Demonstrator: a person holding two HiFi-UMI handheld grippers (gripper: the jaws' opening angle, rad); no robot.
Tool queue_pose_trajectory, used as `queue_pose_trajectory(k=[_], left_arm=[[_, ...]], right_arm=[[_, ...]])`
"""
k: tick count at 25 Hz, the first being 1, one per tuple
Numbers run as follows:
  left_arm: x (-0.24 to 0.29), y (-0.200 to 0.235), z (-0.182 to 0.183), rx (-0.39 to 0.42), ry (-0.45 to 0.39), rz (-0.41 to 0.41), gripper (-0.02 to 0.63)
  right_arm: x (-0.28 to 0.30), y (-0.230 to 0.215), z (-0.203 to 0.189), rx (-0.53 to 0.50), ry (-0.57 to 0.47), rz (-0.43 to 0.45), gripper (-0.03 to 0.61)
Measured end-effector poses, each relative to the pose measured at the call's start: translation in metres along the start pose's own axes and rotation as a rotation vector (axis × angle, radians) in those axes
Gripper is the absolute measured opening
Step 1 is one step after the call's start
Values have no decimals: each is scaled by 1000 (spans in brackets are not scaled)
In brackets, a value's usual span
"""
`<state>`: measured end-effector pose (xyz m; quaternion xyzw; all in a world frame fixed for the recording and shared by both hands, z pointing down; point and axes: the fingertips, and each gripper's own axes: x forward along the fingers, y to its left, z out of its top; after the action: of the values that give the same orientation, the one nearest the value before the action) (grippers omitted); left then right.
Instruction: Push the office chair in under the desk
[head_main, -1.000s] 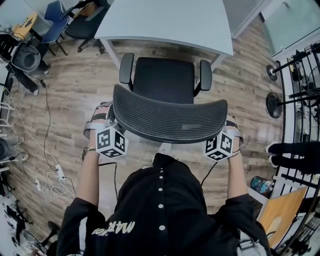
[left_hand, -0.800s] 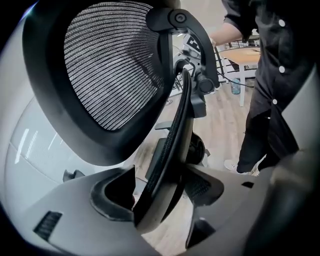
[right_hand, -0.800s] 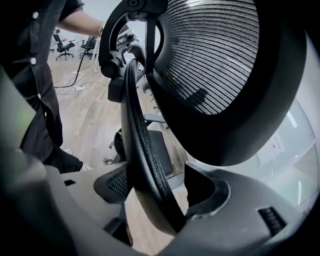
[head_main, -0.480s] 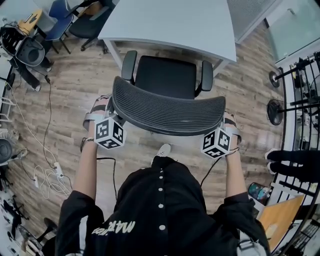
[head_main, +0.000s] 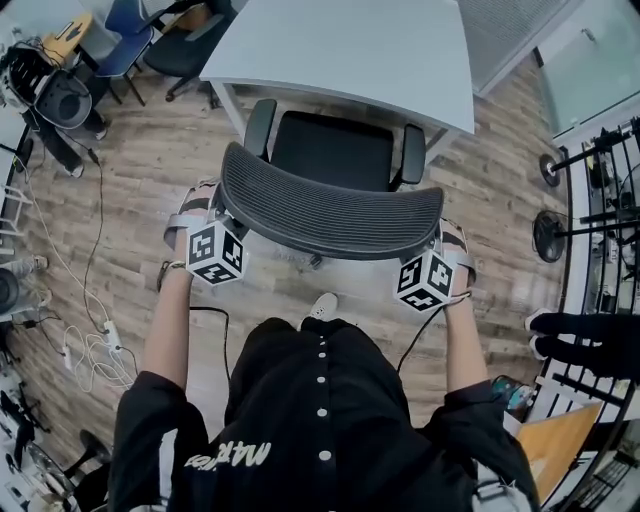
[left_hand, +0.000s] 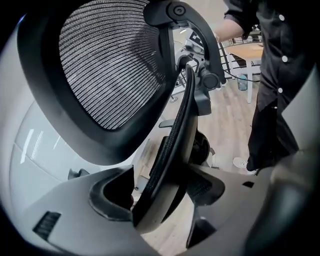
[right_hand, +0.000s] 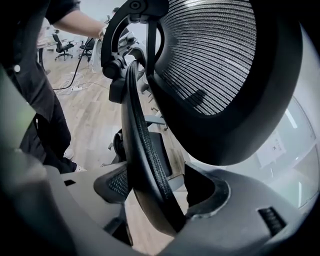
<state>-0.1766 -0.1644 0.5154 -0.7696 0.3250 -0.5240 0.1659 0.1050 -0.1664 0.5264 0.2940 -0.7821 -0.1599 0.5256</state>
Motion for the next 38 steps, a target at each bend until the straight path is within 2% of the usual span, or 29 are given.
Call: queue_pose_trajectory(k=[17, 38], left_arm=[[28, 36, -17, 20, -26, 35, 327], [79, 91, -17, 48, -47, 20, 328]], right_arm=[[31, -17, 20, 23, 11, -15, 321], [72, -63, 28, 48, 33, -42, 321]])
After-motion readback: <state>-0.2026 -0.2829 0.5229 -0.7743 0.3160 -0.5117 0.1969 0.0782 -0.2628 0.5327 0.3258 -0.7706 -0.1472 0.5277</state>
